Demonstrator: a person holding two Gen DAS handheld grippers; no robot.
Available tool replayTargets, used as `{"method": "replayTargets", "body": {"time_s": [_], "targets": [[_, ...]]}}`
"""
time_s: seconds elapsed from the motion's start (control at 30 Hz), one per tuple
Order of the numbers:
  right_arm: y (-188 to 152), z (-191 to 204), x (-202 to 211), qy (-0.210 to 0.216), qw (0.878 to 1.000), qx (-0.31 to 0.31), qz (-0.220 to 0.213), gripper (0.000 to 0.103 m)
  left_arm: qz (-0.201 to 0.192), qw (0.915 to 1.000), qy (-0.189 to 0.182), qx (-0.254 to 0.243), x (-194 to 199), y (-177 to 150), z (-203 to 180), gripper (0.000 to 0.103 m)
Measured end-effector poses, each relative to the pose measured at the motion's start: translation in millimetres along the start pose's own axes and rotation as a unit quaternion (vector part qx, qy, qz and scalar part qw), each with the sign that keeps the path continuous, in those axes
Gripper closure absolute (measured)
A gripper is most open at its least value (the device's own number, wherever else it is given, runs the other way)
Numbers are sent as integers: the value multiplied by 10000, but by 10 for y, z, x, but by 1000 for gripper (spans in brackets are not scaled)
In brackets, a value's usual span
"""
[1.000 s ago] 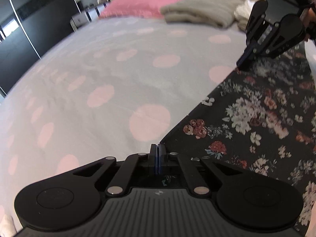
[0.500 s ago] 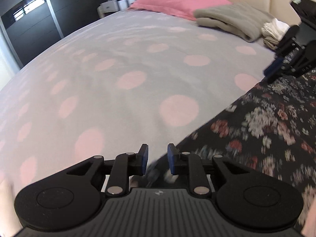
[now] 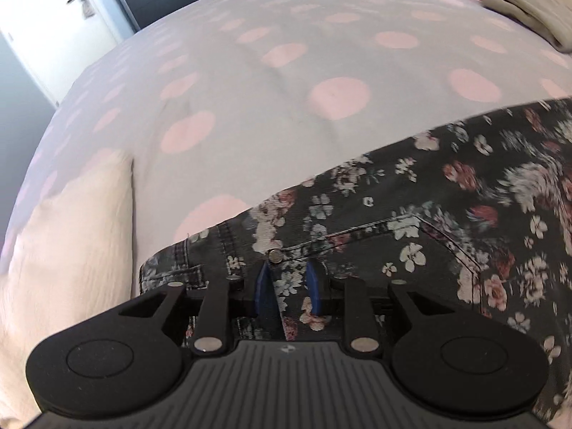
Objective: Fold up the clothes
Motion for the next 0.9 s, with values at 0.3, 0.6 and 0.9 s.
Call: {"method": "replayTargets", "body": {"time_s": [0.3, 0.6, 0.9], "targets": [[125, 464, 527, -9, 9982, -183, -569, 83, -323, 9992, -215, -9, 483, 127, -391, 87], [164, 2041, 439, 1150, 9871, 851, -715, 81, -569, 9822, -1642, -717, 1116, -133, -1828, 87], [-216, 1937, 280, 1076, 9911, 768, -161, 81, 98, 9827, -1641, -856, 1023, -540, -2080, 90]]}}
Point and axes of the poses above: each gripper's, at about its wrist camera, not at the fingertips, and x roughly against the way its jaws point, z to its left, y to its top, the point moved 4 cm from there along -x, roughly the way its jaws point, and after that the axes turned 6 degrees about -z, right-handed, at the moved point
